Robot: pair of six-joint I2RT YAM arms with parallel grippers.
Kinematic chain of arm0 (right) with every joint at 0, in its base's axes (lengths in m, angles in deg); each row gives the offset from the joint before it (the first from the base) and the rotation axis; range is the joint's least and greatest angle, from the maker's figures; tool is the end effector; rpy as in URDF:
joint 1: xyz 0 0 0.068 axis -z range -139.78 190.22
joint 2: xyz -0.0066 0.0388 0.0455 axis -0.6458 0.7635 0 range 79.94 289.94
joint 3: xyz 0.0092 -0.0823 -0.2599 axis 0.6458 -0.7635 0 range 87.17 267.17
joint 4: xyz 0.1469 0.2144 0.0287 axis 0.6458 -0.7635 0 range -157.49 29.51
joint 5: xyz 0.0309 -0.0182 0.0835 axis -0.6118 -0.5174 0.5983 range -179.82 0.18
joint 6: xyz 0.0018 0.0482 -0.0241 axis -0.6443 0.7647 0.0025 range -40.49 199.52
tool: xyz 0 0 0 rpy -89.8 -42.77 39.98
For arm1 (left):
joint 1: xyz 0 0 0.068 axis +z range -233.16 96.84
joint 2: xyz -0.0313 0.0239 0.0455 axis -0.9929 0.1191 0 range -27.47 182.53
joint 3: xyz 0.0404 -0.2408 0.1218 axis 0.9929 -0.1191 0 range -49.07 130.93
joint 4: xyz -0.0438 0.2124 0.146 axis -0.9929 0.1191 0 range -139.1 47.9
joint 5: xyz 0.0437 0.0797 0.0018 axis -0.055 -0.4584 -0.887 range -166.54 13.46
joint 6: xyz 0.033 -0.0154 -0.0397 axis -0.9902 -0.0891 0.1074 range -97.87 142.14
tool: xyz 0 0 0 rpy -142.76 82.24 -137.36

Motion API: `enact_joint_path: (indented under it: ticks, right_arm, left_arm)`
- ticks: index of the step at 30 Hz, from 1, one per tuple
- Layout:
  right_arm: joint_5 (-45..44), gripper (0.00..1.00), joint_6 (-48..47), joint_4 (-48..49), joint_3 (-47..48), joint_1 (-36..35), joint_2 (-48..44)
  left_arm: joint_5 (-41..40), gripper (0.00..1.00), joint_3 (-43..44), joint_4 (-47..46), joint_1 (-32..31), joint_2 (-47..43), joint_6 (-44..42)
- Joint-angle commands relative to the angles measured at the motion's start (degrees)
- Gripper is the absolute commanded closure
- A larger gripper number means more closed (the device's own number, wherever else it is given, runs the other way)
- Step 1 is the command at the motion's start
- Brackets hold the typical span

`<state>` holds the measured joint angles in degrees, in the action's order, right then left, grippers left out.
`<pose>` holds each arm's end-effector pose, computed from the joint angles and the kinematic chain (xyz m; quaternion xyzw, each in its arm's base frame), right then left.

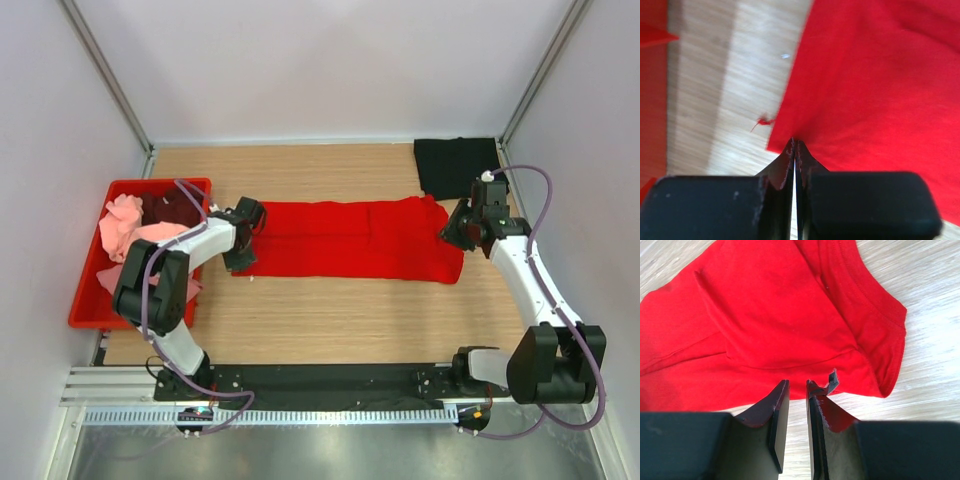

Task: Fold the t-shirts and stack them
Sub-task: Fold the tshirt

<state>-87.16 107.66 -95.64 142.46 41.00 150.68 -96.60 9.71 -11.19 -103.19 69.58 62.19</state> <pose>0.2547 -0.0017 0.2706 0.2274 0.9134 0.1009 0.3222 0.2932 -0.0939 0.1667 -0.1906 0.9590 0.0903 0.1891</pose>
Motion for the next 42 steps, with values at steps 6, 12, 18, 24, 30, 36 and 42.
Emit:
enact_joint_path:
  ticks: [6,12,18,24,30,36,42]
  right_arm:
    - [2.44,0.72,-1.07,2.11,-1.23,-0.34,-2.27]
    - [3.50,0.71,-0.28,2.72,-2.72,-0.34,-2.10]
    - [1.57,0.72,3.93,2.20,-3.87,-0.42,-0.79]
    - [-1.51,0.64,14.12,1.93,-3.35,-0.78,4.49]
    - [-6.07,0.54,25.44,-0.08,5.07,-5.08,15.45]
    - [-12.41,0.47,38.45,-2.03,11.15,-9.65,22.85]
    - [-17.42,0.44,41.47,-4.74,20.36,-12.64,34.80]
  left_arm:
    - [-5.35,1.00,-3.50,7.88,0.87,0.68,6.17]
    - [-3.86,1.00,-7.63,9.20,0.70,-3.62,8.29]
    - [-2.27,1.00,-11.32,11.04,-0.44,-11.17,11.09]
    - [-1.66,0.91,-5.64,15.52,-2.11,-17.68,11.28]
    - [3.61,0.75,3.26,14.74,-2.47,-22.87,7.42]
    - [4.59,0.71,9.06,15.35,-2.47,-25.77,2.32]
    - [1.70,0.63,5.83,11.06,-2.47,-29.64,-1.20]
